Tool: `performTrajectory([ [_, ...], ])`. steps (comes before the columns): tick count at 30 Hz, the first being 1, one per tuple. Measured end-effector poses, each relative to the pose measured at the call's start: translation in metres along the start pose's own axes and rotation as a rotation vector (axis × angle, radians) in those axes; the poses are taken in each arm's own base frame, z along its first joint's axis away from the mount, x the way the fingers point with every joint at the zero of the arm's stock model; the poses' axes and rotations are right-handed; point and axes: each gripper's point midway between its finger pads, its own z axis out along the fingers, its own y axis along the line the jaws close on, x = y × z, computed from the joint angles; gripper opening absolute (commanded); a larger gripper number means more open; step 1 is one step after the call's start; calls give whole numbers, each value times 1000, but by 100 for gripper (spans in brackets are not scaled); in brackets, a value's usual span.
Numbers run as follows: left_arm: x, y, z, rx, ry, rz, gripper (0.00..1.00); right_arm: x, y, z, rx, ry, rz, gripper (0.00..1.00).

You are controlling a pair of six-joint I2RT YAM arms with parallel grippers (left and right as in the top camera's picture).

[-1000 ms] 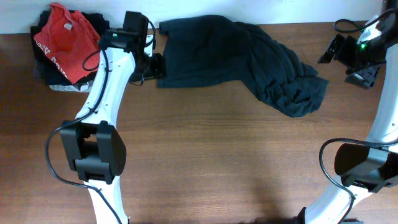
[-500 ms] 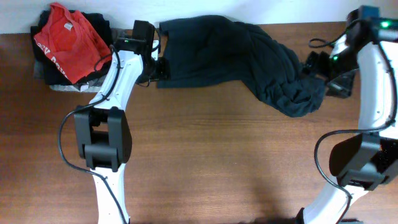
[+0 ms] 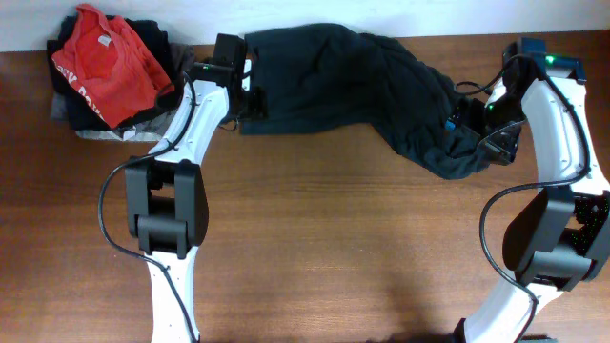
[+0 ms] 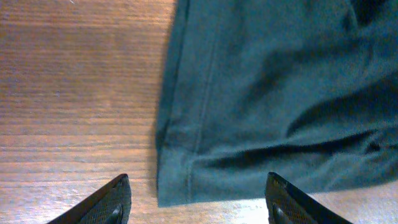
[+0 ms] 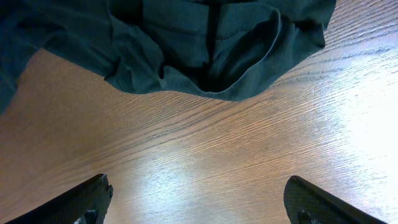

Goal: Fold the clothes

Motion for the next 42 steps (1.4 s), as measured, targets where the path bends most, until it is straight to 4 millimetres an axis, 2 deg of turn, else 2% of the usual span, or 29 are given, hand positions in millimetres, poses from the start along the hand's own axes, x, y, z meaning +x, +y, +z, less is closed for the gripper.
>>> performTrajectory([
  [3,0,3,1,-18,-3,-5,64,0,0,0,-1,-1,2,94],
  [8,2,2,5,-38,0,-1,65,-3,1,0,-5,-12,-1,94],
  [16,25,-9,38,-93,62,48,66,-12,4,4,-18,-48,-3,94],
  [20,25,-11,38,-130,50,66,66,-11,1,12,-12,-42,24,94],
  [30,22,-1,37,-181,35,66,66,-2,-9,35,12,-2,51,94],
  [42,21,1,36,-192,32,66,66,-9,-13,58,2,-41,100,94],
])
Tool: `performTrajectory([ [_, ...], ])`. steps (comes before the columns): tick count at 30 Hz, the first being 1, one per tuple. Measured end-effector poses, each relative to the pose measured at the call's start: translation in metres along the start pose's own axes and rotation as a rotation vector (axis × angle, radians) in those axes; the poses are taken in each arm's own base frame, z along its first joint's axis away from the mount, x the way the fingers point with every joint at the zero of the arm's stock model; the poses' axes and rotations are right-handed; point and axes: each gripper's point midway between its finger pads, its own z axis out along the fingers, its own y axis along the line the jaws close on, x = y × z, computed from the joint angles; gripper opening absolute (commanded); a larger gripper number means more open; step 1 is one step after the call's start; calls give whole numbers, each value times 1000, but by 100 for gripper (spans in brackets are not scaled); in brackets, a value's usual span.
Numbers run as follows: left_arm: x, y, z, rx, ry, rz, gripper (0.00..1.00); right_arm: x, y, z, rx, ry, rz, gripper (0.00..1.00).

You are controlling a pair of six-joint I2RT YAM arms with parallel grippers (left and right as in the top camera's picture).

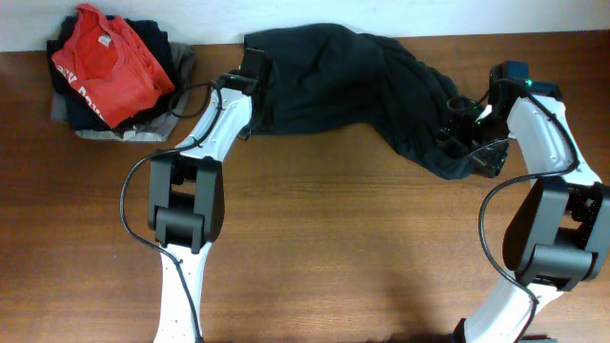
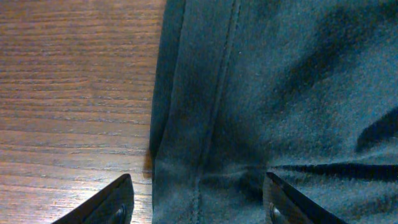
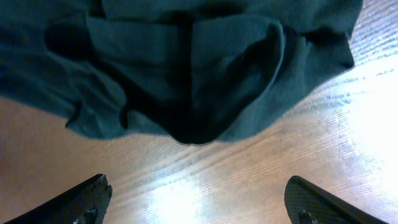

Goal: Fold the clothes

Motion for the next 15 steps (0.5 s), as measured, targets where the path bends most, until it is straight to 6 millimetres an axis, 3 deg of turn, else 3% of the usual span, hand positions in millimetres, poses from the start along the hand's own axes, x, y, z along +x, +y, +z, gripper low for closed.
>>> performTrajectory([
  [6,1,0,2,-3,2,0,66,-1,-7,13,19,-17,43,93],
  [15,1,0,3,-3,3,0,66,-14,-4,13,9,-72,79,88],
])
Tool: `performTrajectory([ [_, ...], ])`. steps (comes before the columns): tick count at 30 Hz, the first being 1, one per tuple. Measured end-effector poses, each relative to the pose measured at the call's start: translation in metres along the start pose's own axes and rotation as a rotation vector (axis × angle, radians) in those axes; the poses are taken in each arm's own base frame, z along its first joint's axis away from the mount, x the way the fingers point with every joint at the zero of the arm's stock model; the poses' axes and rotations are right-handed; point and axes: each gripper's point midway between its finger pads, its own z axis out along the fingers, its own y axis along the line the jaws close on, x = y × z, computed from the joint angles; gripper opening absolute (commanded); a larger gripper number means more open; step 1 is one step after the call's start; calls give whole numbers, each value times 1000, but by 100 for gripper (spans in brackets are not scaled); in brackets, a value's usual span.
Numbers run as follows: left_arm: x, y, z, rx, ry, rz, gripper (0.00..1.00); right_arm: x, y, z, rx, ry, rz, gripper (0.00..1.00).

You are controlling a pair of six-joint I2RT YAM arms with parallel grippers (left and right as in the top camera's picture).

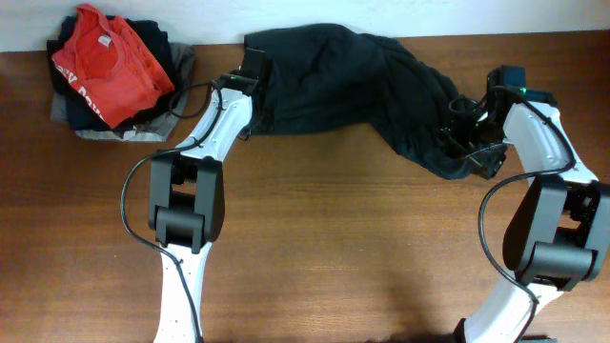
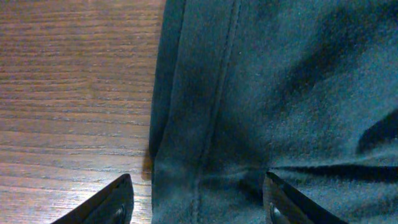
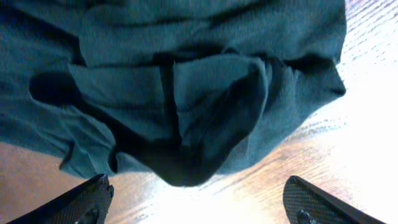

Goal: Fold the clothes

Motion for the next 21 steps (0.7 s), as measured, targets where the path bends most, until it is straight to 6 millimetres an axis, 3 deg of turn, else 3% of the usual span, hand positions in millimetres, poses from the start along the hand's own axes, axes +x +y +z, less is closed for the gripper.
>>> performTrajectory([
  [7,0,1,0,-1,0,-1,70,-3,-1,0,7,-14,40,65],
  [18,-1,2,0,-1,0,-4,71,-4,-4,6,25,-12,67,64],
  [21,0,2,1,-1,0,-4,71,-2,-7,17,42,11,75,53],
])
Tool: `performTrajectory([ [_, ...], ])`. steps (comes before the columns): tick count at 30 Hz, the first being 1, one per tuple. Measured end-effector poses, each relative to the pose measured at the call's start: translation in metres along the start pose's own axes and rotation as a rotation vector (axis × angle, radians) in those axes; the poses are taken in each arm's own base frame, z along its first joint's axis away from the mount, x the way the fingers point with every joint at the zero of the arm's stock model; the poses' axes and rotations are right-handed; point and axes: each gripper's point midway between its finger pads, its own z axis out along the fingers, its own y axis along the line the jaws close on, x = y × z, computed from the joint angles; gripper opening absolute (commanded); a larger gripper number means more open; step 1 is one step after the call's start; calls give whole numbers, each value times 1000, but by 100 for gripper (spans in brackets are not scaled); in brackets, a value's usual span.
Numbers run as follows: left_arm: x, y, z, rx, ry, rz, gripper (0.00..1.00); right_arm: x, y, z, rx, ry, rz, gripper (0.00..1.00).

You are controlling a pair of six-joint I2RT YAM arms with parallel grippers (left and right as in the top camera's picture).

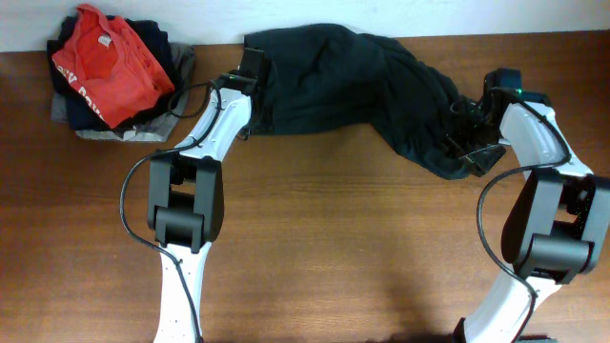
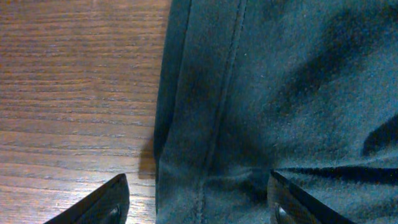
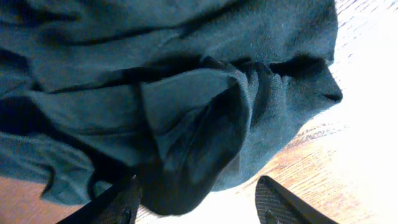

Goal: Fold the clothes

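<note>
A dark teal garment (image 1: 334, 76) lies spread along the back of the table, smooth at its left end and bunched at its right. My left gripper (image 2: 196, 208) is open at the garment's left hem (image 2: 199, 124), with the seamed edge between its fingertips. My right gripper (image 3: 196, 199) sits low at the bunched right end (image 1: 457, 152). Its jaws stand part-way in, and a dark fold (image 3: 199, 149) hangs between them. Bare wood still shows between the fold and the right finger (image 3: 280, 199).
A pile of other clothes with a red shirt on top (image 1: 110, 71) sits at the back left corner. The wooden table (image 1: 334, 238) stretches toward the front. Both arm bases stand at the front left and front right.
My right gripper's jaws have come closer together around the fold of the bunched end, and the cloth fills more of its view. The left gripper has barely shifted at the hem.
Both grippers first stood open just short of the garment, the left by the hem's lower corner, the right over bare wood below the bunch. Then the left was over the hem edge, and the right nearer the bunch. Now the right jaws flank a fold.
</note>
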Motion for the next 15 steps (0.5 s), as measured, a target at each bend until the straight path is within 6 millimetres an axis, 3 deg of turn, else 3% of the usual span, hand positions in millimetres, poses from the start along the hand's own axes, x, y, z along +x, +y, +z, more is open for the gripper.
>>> performTrajectory([
  [3,0,0,0,0,0,0,70,1,-2,6,9,12,20,38],
  [8,0,-1,0,5,-1,2,46,2,-2,9,14,19,30,22],
  [11,0,-2,1,8,0,-1,21,2,-4,9,20,20,45,4],
  [15,4,-1,1,3,18,4,6,6,-10,8,50,30,55,4],
])
